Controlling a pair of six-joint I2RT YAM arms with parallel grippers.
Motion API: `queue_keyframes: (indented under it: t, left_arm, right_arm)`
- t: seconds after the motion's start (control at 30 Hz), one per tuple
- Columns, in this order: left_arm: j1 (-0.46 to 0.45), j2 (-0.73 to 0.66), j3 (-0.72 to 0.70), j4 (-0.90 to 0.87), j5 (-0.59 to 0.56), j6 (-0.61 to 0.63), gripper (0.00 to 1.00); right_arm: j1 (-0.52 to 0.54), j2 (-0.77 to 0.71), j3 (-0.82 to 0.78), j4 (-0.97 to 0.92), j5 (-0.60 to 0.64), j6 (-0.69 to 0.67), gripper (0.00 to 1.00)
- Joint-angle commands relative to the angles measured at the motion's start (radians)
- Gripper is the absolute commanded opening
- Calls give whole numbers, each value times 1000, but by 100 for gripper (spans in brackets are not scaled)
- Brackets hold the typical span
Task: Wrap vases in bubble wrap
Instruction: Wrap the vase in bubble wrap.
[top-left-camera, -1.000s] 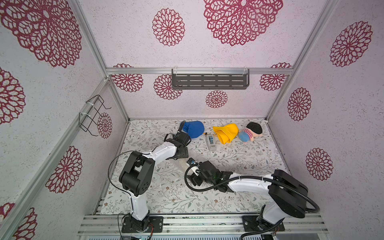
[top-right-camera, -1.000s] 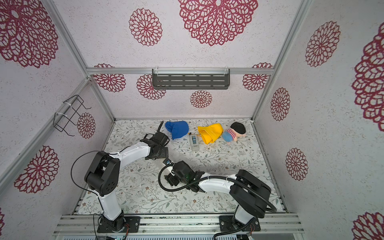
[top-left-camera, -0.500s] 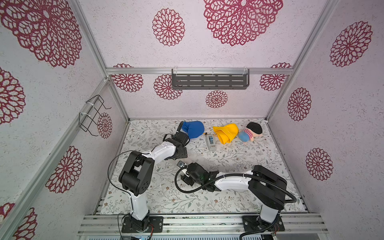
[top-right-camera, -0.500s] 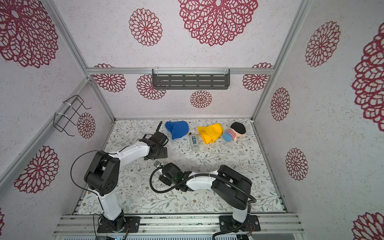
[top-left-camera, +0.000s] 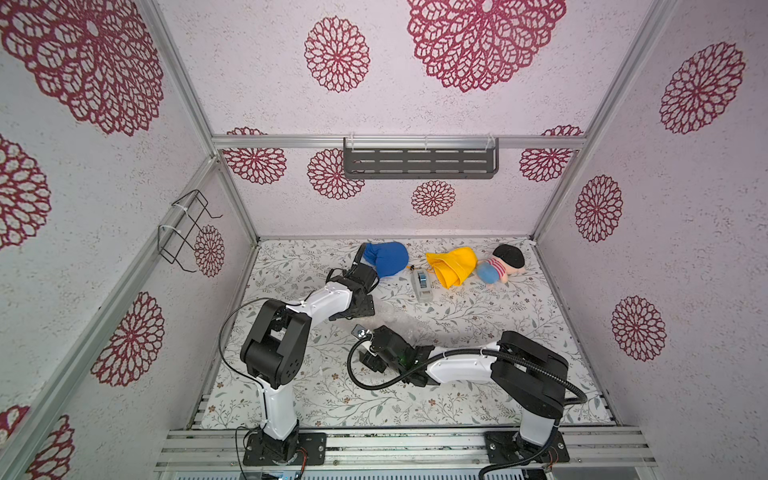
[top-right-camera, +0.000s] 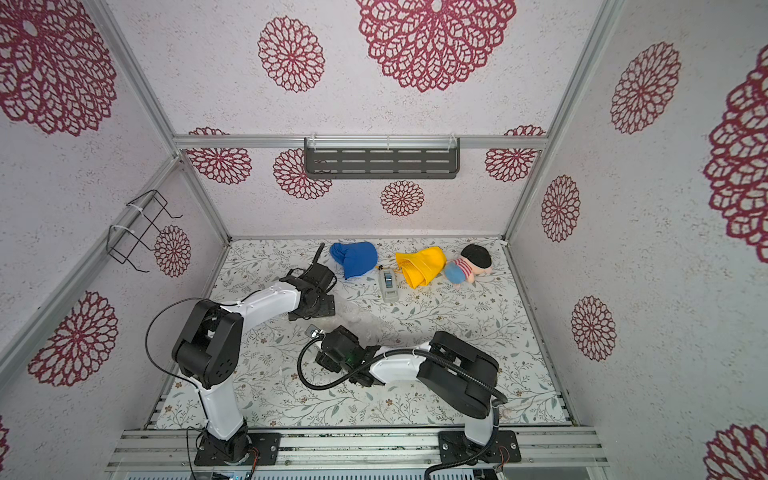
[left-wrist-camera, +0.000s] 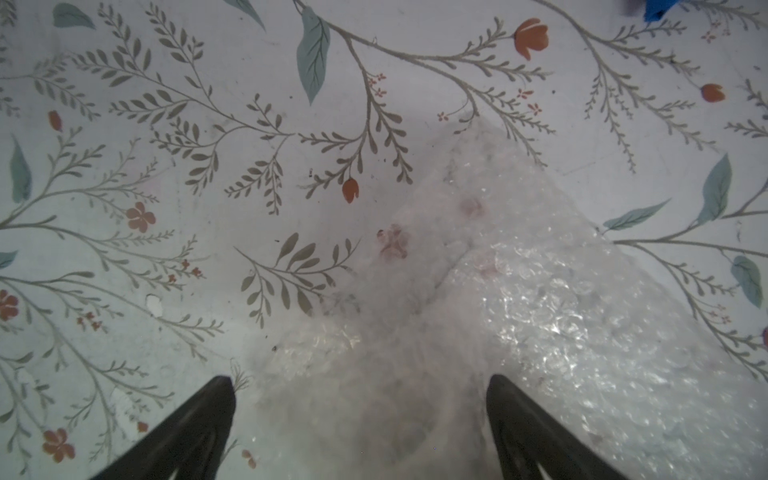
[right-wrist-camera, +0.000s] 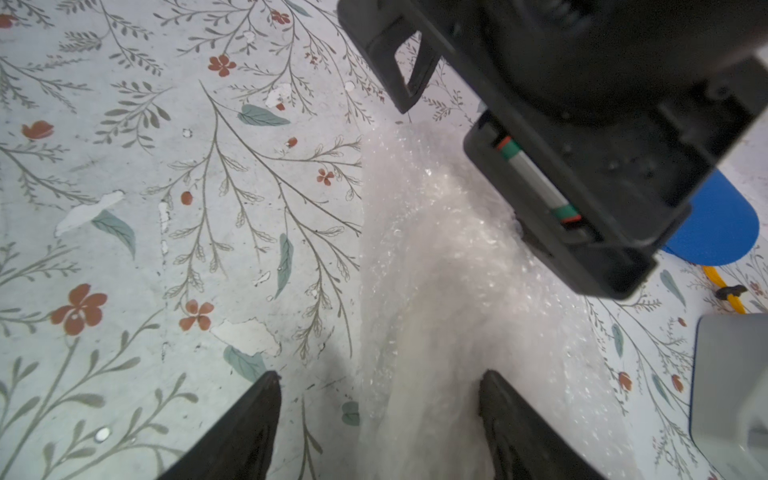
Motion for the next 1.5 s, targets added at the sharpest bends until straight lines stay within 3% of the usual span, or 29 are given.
queue_keyframes:
  t: [0.0, 0.13, 0.37, 0.53, 0.87, 1.23, 1.47]
  left_arm:
    - [6, 23, 22, -36, 5, 4, 97]
    - [6, 21, 13, -43, 3, 4, 97]
    - [6, 5, -10, -35, 2, 3, 97]
    - [7, 11, -11, -26, 12, 5, 97]
    - [7, 8, -14, -24, 7, 2, 98]
    - [7, 8, -21, -27, 18, -11, 97]
    - [23, 5, -8, -61, 10, -25, 97]
  right_arm:
    - [-8, -22, -20, -105, 36, 4, 80]
    - [-9, -41, -10, -109, 56, -16, 89]
    - [-28, -26, -7, -103, 40, -43, 95]
    - [-53, -97, 6, -108, -32, -65, 96]
    - [-161, -98, 1, -190, -312, -151, 88]
    - [-158, -3, -28, -176, -363, -104, 75]
    - [-158, 21, -28, -176, -397, -90, 54]
